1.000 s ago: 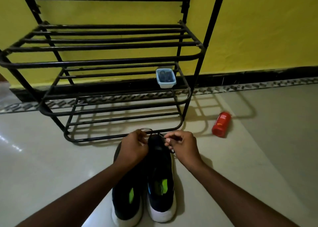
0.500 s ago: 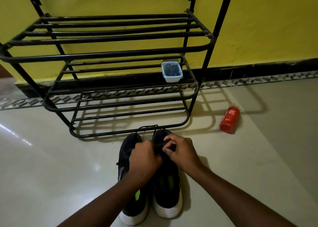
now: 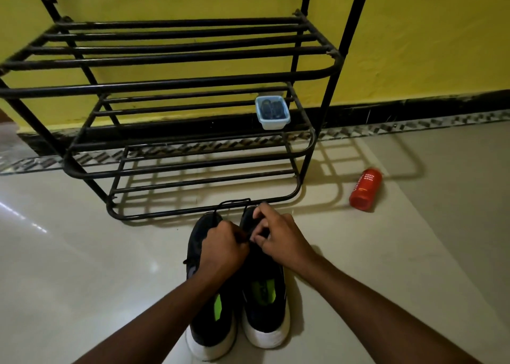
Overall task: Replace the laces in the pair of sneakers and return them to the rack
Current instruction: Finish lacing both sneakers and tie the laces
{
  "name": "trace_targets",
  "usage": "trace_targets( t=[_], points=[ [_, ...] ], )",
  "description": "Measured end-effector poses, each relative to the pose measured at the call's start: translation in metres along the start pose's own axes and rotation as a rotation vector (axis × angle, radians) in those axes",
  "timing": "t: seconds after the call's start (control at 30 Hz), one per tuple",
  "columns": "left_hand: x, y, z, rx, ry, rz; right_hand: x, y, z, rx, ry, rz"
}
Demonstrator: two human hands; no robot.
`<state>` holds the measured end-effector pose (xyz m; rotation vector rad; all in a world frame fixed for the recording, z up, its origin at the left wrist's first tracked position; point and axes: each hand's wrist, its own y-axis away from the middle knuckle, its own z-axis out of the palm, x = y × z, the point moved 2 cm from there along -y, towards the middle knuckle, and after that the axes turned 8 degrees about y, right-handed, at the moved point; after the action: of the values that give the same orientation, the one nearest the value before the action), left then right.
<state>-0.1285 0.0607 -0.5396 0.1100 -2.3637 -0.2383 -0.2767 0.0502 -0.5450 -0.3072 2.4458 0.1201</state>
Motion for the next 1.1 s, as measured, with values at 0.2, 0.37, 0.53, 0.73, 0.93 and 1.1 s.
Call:
trace_targets(
  t=[0.2,0.37,0.53,0.73,0.93,1.1],
  points=[
    [-0.001,-0.007,-0.004,-0.052,0.043,-0.057,-0.002,-0.001,0.003,0.042,0.038,-0.007],
    [-0.002,-0.008,-0.003,-0.036,0.032,-0.115,-0.013,-0.001,-0.002,-0.083,0.330,-0.203],
    [0.002,-0.006,-0.003,-0.012,0.012,-0.113,-0.016,-0.006,0.000,-0.095,0.294,-0.177],
    [0.001,-0.005,-0.004,0.011,0.044,-0.103,-0.002,0.001,0.010,0.090,0.019,0.012],
    [-0.001,-0.006,-0.002,0.009,0.063,-0.135,0.006,0.010,0.018,0.213,-0.170,0.119],
    [-0.001,-0.008,-0.001,-0.019,0.103,-0.108,0.013,0.011,0.019,0.197,-0.281,0.184]
  ],
)
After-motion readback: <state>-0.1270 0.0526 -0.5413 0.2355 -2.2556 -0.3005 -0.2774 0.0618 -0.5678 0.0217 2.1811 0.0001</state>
